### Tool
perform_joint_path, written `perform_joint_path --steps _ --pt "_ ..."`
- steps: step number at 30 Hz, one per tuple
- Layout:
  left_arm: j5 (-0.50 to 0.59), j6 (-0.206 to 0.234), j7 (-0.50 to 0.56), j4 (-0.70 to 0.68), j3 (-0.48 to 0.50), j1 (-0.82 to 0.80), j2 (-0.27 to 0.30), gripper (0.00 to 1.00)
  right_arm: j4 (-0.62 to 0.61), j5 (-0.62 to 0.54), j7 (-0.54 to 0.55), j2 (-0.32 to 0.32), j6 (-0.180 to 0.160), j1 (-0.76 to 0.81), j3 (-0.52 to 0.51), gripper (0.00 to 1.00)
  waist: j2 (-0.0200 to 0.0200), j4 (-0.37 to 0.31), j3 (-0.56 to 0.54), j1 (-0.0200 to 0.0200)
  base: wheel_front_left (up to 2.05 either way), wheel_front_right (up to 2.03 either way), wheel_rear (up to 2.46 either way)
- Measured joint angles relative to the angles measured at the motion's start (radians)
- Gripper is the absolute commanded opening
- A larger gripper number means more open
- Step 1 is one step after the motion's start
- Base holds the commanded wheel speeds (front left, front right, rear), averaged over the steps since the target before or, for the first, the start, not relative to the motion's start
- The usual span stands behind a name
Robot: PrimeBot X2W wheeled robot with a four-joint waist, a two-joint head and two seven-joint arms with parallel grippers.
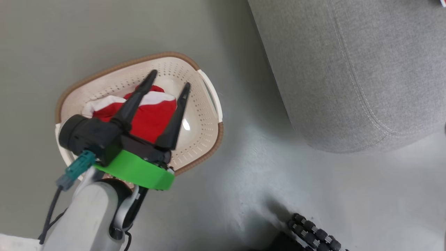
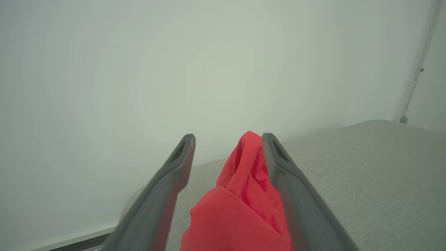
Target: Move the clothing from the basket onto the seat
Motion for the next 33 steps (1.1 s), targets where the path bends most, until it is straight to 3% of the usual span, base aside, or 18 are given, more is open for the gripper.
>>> perform_joint_path --steps 8,12,23,33 --pt "-0.022 0.024 -0.138 0.112 0.087 0.045 -0.023 1.00 -0.099 -0.056 0.000 0.089 0.010 0.167 0.041 1.00 0.0000 0.062 -0.097 0.0000 0.00 0.00 0.00" --pt "-0.058 0.057 -0.196 0.179 0.159 0.072 -0.030 1.00 -0.142 -0.096 0.000 0.129 0.014 0.232 0.080 1.00 0.0000 0.121 -0.155 0.0000 0.00 0.00 0.00" --pt "-0.082 0.047 -0.196 0.314 0.183 0.119 -0.050 1.00 -0.118 -0.132 0.000 0.179 0.011 0.463 0.080 1.00 0.0000 0.260 -0.296 -0.0001 0.00 0.00 0.00" --pt "-0.109 0.049 -0.197 0.374 0.262 0.225 -0.024 1.00 -0.084 -0.177 0.000 0.217 0.013 0.569 0.163 1.00 0.0000 0.340 -0.439 -0.0001 0.00 0.00 0.00"
